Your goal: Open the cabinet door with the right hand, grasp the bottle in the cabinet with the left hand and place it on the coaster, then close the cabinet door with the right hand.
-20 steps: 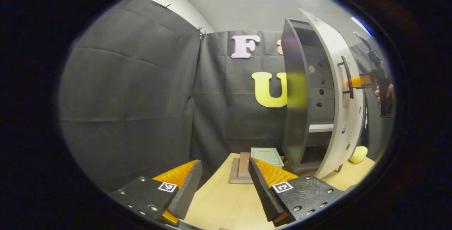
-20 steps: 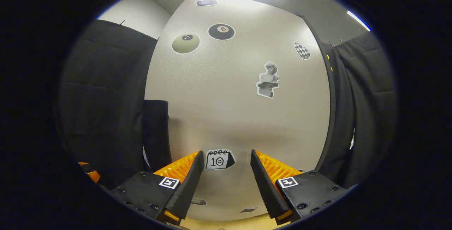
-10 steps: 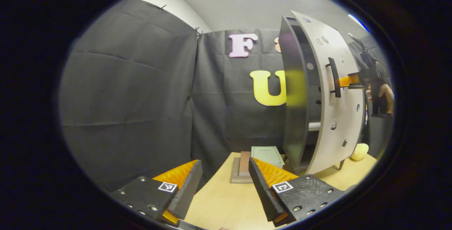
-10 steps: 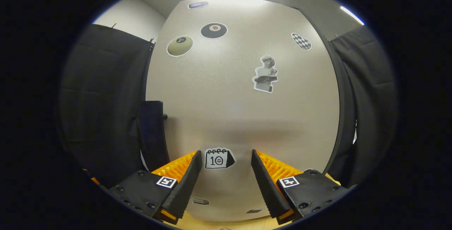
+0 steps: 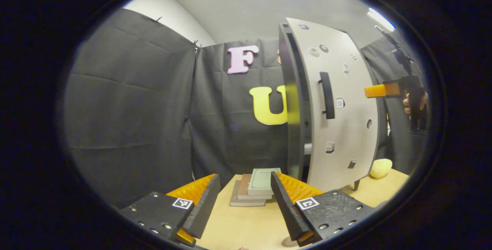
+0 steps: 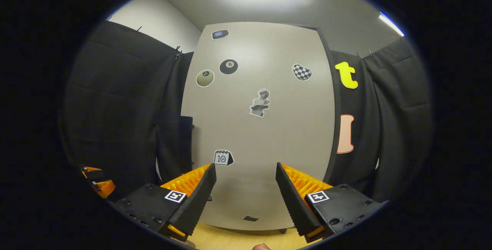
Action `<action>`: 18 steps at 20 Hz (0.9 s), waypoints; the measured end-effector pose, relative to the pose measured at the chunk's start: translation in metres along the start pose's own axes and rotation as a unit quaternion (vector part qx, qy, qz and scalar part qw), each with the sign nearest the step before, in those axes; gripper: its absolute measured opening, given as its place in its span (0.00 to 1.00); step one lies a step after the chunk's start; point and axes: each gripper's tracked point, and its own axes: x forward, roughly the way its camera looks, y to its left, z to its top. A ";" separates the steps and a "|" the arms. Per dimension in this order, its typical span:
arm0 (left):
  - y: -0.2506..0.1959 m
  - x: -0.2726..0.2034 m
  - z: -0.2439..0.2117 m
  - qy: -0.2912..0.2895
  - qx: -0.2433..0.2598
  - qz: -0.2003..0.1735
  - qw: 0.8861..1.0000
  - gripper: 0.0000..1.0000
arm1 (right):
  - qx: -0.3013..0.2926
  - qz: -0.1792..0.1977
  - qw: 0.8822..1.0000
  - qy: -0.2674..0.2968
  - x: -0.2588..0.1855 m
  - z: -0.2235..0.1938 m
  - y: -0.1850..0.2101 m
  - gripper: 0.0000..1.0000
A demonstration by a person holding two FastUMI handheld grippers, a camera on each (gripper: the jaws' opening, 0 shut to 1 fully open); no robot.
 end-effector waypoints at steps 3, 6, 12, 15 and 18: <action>-0.046 -0.010 0.021 -0.010 -0.002 -0.020 1.000 0.80 | 0.002 -0.014 1.000 -0.008 -0.039 0.002 -0.035 0.97; -0.085 -0.020 0.036 -0.017 -0.001 -0.035 0.999 0.80 | -0.008 -0.035 0.999 -0.010 -0.077 -0.004 -0.075 0.98; -0.152 -0.051 0.067 -0.035 0.009 -0.053 0.998 0.80 | 0.000 -0.066 0.998 -0.006 -0.147 -0.025 -0.147 0.98; -0.173 -0.061 0.076 -0.040 0.012 -0.057 0.998 0.82 | -0.011 -0.083 0.996 0.001 -0.176 -0.038 -0.174 0.98; -0.189 -0.070 0.082 -0.041 0.012 -0.065 0.997 0.82 | -0.014 -0.093 0.996 0.003 -0.194 -0.048 -0.185 0.98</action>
